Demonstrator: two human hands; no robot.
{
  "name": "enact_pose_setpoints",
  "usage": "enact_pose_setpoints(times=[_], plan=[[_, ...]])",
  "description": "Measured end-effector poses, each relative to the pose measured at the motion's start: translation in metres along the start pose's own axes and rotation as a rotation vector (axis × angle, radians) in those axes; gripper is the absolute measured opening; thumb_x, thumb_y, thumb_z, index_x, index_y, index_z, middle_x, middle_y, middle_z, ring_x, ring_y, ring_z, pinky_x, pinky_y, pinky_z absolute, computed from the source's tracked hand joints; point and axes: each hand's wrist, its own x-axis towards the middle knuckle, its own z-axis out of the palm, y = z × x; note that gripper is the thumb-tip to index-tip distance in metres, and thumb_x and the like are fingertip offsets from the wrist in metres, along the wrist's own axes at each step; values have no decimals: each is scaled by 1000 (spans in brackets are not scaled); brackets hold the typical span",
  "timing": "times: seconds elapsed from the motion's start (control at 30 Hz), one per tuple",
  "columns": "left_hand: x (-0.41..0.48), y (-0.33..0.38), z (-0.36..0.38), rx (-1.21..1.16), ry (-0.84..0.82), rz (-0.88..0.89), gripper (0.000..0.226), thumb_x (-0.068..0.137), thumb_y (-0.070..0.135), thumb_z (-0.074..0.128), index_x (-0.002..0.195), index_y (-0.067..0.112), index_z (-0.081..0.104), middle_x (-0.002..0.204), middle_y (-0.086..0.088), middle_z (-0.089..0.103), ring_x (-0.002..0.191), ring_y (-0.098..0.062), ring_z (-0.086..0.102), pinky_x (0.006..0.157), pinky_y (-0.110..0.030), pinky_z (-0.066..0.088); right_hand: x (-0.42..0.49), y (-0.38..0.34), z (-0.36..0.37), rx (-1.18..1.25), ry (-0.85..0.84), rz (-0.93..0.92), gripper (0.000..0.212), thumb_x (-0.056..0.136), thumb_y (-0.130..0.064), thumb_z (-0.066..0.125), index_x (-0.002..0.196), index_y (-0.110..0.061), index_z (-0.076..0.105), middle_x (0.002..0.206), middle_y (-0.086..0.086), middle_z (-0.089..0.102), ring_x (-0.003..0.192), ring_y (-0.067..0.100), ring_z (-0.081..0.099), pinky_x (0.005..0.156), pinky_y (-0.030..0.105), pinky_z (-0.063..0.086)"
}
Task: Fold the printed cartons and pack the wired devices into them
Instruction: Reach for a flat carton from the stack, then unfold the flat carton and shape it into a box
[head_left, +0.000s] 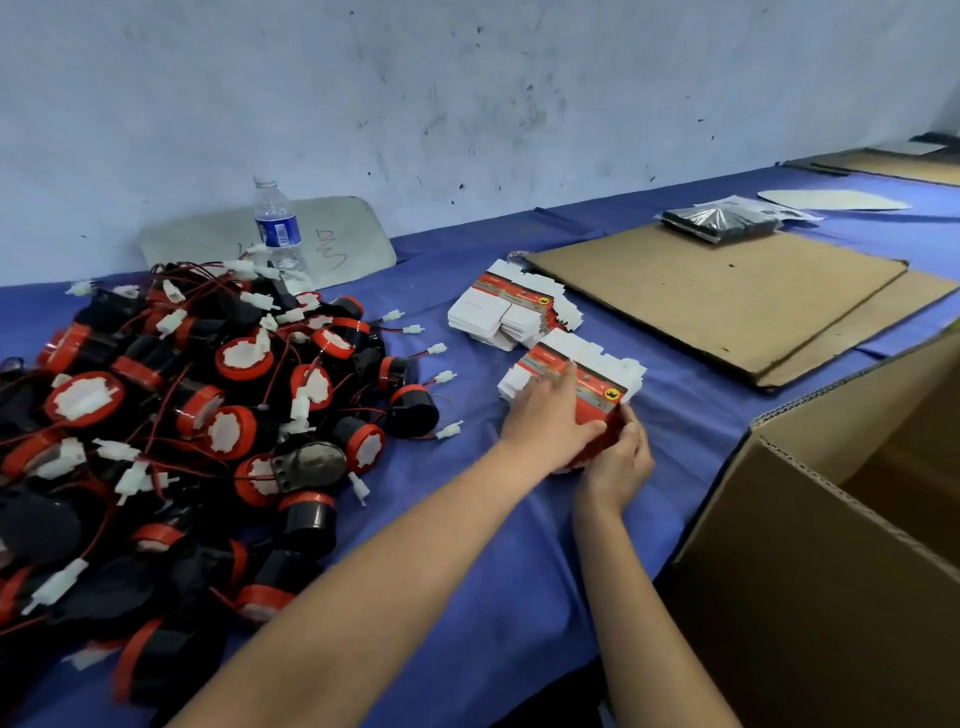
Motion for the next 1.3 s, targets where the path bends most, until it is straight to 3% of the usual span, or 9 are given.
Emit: enact_pose_setpoints(times=[0.07,0.23,0.37,0.47,0.57,0.73,0.97,1.17,1.3], plan=[[19,2,12,86,-97,-70,86,84,47,68,147,11,23,146,-16,38,133,-37,37,108,-45,35,-1,-1,0,5,-4,11,36,100,-12,36,118,-7,66,123,10,65,115,19,59,96,29,48],[35,-3,16,188,-11,-23,50,83,40,71,121,11,56,122,-13,61,114,-32,57,90,-37,46,-1,-1,-1,-20,-8,8,37,102,-20,36,117,-9,68,122,6,66,115,17,60,99,36,47],[42,-1,1,155,-108,-20,46,77,36,77,114,12,65,115,-9,67,107,-26,61,85,-32,47,0,2,-1,-42,-1,-30,34,103,-21,36,118,-13,67,123,4,65,116,16,58,99,35,47],[46,-1,-6,111,-193,-30,39,78,28,77,113,11,67,113,-7,69,105,-23,63,91,-36,50,0,4,-2,-93,-14,-97,21,99,-15,46,102,-15,66,117,4,66,112,19,59,97,37,47],[44,-1,-9,90,-210,6,29,81,23,70,108,13,70,106,-7,71,101,-22,64,88,-35,52,3,5,-1,-190,-97,-97,16,96,-18,56,87,-15,69,132,2,57,125,17,51,103,37,41],[37,-8,-13,102,-287,40,48,81,18,66,128,18,60,121,-6,65,114,-21,58,91,-28,48,7,3,-2,-294,-193,-141,20,90,-14,65,71,-7,65,143,3,45,132,16,42,105,36,37],[54,-13,-2,11,80,-144,21,93,5,49,111,8,58,116,-15,61,106,-31,57,85,-36,48,3,4,-3,-370,-226,-172,16,90,-4,57,74,-3,53,147,8,38,134,22,39,107,39,35],[60,-9,10,119,69,-113,29,92,2,47,119,1,39,115,-23,59,105,-41,57,81,-45,46,4,7,-2,-459,-217,-227,15,90,-3,57,88,11,60,147,11,38,137,23,36,107,32,35],[62,-16,12,149,127,-124,18,92,8,55,108,2,57,113,-19,62,105,-36,57,81,-40,45,3,9,-1,-483,-235,-258,16,90,-3,57,95,12,61,147,13,37,137,24,35,110,37,33]])
